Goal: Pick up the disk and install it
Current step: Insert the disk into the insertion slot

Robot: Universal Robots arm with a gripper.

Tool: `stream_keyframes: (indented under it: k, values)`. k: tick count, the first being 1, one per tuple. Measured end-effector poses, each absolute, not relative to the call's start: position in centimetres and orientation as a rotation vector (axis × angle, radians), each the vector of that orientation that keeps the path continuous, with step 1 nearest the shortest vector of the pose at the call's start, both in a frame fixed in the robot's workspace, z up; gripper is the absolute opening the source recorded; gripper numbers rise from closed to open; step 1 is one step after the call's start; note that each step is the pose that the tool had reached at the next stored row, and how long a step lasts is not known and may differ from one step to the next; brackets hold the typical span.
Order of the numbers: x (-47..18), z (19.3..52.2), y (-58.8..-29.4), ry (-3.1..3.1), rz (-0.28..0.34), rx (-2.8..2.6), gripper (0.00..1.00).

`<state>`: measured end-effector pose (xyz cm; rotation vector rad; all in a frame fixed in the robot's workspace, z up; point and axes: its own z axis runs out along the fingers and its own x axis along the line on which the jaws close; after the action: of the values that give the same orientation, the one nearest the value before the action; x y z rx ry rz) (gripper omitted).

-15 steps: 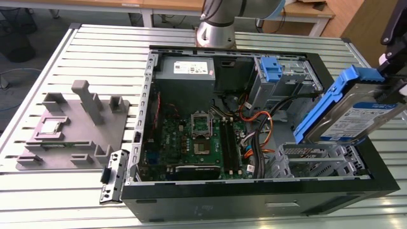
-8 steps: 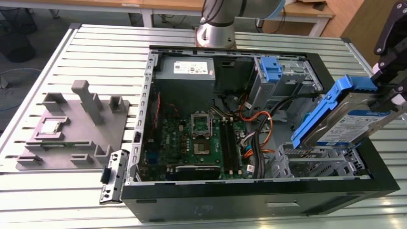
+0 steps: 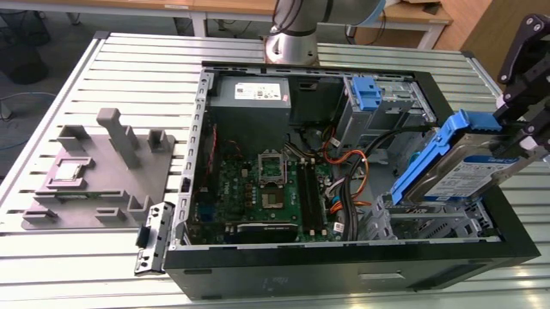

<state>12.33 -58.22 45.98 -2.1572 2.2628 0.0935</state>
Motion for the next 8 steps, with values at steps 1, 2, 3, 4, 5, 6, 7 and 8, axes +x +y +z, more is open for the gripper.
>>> stream_keyframes:
  k: [1,2,3,4,5,6,7,8]
  values:
    - [12.32,45.84,-58.22,2.263,0.094,-2.157,0.35]
    - [12.33,45.67,-58.22,2.263,0.094,-2.157,0.35]
    - [12.33,45.50,-58.22,2.263,0.093,-2.157,0.35]
    - [12.32,45.35,-58.22,2.263,0.094,-2.157,0.35]
    - [12.33,45.21,-58.22,2.263,0.094,-2.157,0.35]
    - [12.33,45.11,-58.22,2.263,0.094,-2.157,0.35]
    - [12.32,45.06,-58.22,2.263,0.093,-2.157,0.35]
    - [12.32,45.01,-58.22,2.263,0.093,-2.157,0.35]
